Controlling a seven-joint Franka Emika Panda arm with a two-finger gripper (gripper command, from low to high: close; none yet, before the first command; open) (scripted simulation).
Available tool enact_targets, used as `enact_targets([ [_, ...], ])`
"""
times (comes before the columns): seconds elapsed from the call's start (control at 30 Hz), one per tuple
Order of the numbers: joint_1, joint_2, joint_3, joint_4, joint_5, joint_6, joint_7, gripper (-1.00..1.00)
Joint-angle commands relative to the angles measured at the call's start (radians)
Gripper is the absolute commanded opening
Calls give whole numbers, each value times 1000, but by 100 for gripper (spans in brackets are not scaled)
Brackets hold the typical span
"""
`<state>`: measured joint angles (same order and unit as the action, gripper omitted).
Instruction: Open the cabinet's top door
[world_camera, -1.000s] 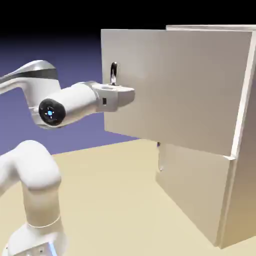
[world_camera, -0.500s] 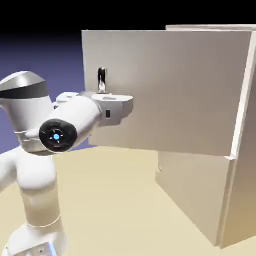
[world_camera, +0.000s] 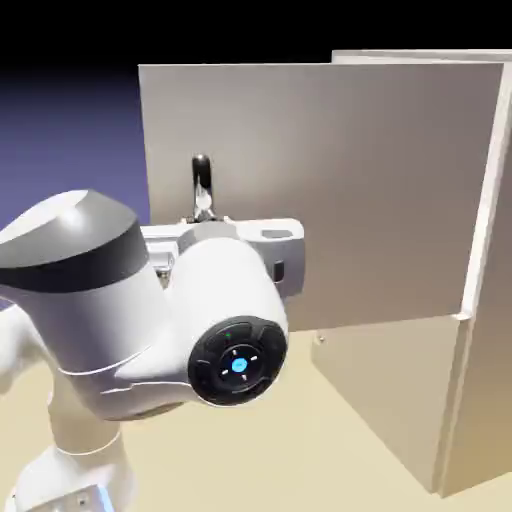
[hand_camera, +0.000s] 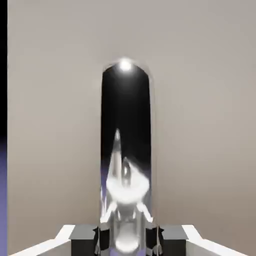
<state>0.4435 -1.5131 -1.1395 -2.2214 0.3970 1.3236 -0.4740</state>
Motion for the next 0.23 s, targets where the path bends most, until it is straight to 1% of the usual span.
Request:
enact_targets([
  [0.0, 29, 2, -10, 36, -6, -28, 4, -100],
  [0.17, 158, 11, -47, 199, -21, -154, 28, -100],
  [0.2, 158, 11, -47, 199, -21, -154, 28, 100],
])
